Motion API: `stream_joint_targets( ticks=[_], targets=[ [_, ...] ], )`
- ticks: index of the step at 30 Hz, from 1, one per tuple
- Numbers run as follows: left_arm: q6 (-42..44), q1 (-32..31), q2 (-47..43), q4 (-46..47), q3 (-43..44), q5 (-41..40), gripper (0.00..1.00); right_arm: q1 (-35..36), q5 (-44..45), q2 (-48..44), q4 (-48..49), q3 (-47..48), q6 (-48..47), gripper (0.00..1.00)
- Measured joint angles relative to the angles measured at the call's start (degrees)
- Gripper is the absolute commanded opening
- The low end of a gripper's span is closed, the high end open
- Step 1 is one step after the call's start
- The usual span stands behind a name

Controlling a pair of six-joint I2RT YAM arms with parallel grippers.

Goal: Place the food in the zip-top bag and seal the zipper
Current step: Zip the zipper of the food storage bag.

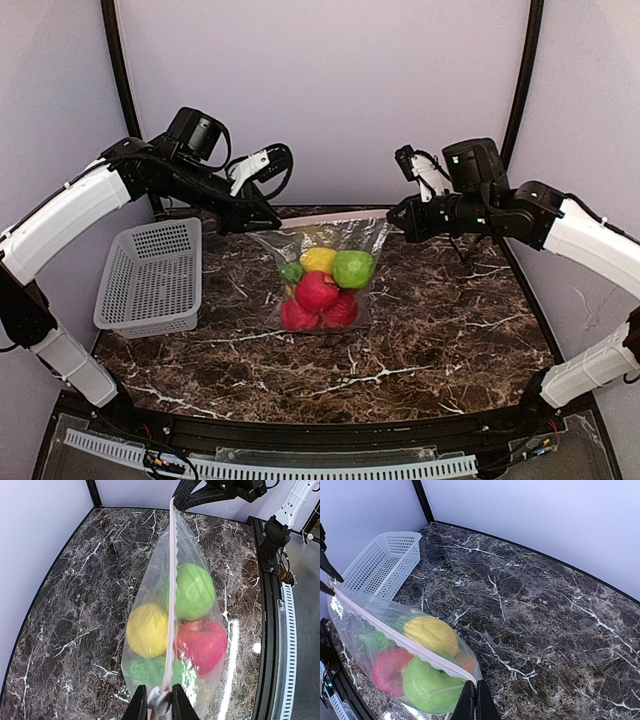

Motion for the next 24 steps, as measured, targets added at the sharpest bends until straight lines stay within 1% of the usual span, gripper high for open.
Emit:
stream_joint_targets(
  ticks=[24],
  targets=[
    [0.1, 1.3, -1.1, 0.1, -2.4, -1.8, 0.01, -2.7, 1.8, -1.6, -3.1, 0.0, 1.3, 0.00]
  ],
)
